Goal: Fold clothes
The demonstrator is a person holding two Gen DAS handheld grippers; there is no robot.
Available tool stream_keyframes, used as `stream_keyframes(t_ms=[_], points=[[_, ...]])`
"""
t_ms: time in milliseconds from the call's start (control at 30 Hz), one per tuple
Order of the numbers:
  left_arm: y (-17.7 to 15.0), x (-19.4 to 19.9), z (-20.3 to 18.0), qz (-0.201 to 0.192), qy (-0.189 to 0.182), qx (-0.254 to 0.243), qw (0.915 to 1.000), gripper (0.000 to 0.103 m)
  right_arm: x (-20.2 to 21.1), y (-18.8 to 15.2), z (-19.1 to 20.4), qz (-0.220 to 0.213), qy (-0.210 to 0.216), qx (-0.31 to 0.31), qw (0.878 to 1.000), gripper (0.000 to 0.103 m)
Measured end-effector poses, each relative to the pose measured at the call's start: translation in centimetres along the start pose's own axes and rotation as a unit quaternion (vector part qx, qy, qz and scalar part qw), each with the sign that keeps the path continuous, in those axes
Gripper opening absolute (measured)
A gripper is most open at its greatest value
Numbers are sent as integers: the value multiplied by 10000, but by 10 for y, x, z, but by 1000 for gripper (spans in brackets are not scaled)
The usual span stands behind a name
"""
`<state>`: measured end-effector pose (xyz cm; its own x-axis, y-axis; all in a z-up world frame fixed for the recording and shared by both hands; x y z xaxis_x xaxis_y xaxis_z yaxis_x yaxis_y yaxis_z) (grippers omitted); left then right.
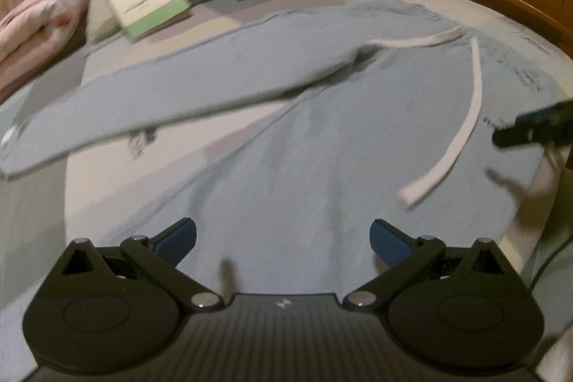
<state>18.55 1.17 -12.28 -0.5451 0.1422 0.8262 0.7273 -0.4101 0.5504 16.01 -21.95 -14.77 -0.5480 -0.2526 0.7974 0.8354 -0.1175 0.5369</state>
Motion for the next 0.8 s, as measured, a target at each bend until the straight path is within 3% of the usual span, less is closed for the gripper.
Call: stream_keyframes(t_ms=[267,433,567,800], points=[[50,-28,-50,-121,-318,-627,9975,102,5,7,-18,-90,89,-78,9999,103],[57,-50,-52,105,-249,-496,9984,102,15,29,-31,-112,141,33,9998,103],[57,-64,-41,358,-250,-218,9988,102,14,64,-40,-105,129,278,9995,103],[53,-78,-32,583,-376,145,9975,102,-16,151,-59,-202,550,316,9978,103]])
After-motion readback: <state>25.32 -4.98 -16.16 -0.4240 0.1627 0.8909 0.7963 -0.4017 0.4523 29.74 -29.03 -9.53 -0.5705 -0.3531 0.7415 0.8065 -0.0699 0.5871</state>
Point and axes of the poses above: each gripper's, at about its wrist camera, not at the fingertips, and x roughly against the way its jaws point, z to its left, y to its top, the point moved 5 cm from there along -x, roughly the way its jaws point, and after that the axes turned 6 degrees about z, right-handed, at the moved point
